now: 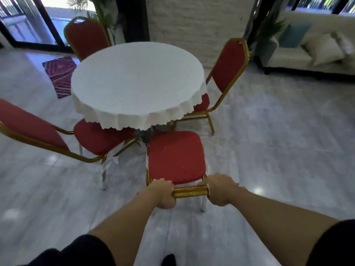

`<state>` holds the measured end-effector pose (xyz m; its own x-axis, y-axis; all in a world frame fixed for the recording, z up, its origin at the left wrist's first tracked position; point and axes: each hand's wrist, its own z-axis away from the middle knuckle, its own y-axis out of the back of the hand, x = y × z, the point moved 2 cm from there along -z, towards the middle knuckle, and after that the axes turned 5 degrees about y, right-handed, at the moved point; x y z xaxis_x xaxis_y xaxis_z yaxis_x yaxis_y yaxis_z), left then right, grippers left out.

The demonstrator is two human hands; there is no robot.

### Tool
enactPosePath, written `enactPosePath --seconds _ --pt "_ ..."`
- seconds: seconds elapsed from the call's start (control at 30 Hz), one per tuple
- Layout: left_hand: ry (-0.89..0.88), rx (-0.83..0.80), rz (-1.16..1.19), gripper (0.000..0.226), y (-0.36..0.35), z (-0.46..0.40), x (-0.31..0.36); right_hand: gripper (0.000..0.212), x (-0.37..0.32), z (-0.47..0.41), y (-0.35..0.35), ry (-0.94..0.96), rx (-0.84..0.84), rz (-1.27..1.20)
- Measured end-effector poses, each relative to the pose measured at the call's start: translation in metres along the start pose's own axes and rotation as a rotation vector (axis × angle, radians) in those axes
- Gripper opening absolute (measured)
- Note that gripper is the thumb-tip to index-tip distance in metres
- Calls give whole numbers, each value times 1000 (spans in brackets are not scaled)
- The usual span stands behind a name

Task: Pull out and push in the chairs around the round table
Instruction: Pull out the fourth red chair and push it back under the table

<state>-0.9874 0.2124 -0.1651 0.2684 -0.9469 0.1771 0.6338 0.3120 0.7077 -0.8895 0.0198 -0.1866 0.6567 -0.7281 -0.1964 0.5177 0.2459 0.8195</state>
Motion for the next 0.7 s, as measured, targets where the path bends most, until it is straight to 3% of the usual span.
enactPosePath --seconds 0.13,0.33,0.5,0.7 --pt "63 15 55 39 -7 -4 17 44 21 0 -3 -11 -13 -15" --pt "124 17 143 39 -15 -9 63 59 62 11 14 109 -32 48" --pt "198 15 230 42 -20 -14 113 43 100 17 21 144 -62 96" --pt "201 13 277 47 -20 -31 161 51 145 22 35 191 -83 103"
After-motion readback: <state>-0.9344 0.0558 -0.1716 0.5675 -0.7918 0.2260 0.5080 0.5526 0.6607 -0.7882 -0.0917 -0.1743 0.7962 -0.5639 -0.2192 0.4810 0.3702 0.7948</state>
